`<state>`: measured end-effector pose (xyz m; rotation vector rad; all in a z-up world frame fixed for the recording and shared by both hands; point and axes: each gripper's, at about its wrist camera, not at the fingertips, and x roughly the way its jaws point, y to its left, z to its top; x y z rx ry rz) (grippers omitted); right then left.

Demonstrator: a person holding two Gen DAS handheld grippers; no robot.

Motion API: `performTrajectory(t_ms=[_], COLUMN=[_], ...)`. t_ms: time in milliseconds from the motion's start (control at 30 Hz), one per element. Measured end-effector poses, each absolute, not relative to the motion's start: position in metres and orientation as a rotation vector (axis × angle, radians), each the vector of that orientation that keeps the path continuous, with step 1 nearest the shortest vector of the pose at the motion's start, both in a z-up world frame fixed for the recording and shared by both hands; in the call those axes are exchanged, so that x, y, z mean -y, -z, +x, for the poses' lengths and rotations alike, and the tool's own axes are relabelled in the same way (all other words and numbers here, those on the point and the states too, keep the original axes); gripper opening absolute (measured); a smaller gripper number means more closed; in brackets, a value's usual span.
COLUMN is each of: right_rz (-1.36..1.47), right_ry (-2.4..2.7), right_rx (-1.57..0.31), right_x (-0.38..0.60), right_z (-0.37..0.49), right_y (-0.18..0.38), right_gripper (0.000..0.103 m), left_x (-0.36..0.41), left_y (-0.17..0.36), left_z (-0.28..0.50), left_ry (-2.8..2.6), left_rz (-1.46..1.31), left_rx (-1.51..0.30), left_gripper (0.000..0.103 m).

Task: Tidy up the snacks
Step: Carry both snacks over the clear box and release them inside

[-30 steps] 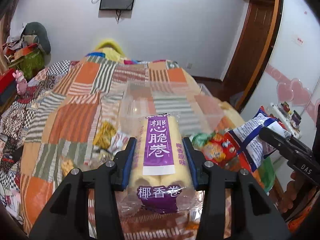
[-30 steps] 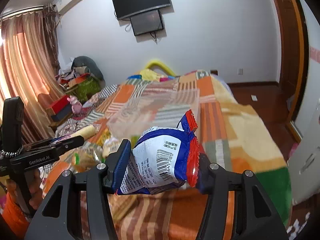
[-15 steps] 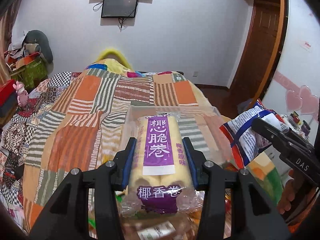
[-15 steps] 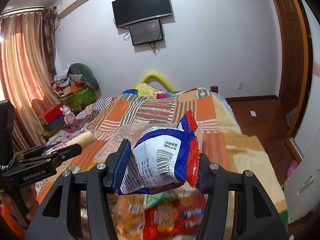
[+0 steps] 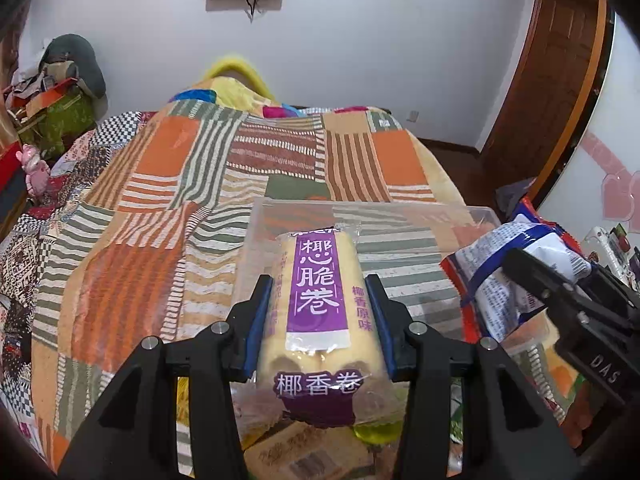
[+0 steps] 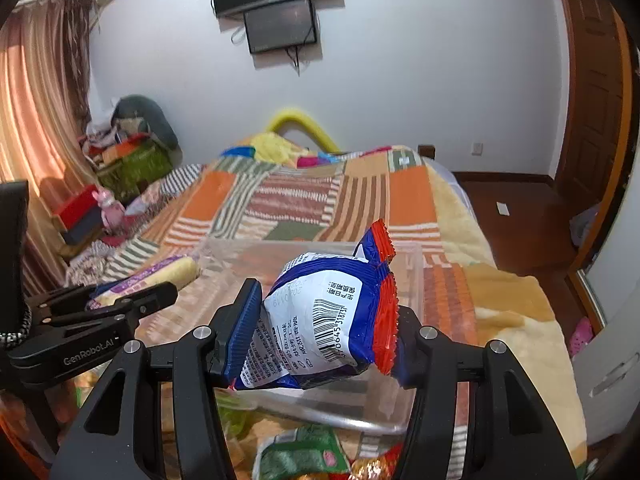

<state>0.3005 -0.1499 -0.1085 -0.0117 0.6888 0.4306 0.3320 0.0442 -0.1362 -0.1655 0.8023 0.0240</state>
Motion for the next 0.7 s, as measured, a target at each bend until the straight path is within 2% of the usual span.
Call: performTrajectory(t_ms=[433, 600, 700], right_rz=[-0.074, -0.091, -0.079], right_ry=[-0.429, -0.435, -0.445], right_rx=[-0.773, -0.746, -0.725], right_x=[0.145, 0.152, 0.158], right_z=[0.315, 0.306, 0.298], right_y=[0.121, 0.110, 0.101], right_gripper=[0.056, 0.064, 0.068], left_x=[-0.042, -0.045, -0.050], left_y=[0.164, 0.146, 0.128], left_z=[0.355, 0.337, 0.321], left_ry=[-0.010, -0.006, -0.006], left_rz=[-0.149, -0.153, -0.145], left_rx=[-0.888, -0.844, -0.801], left_gripper=[0.046, 0.058, 0.061])
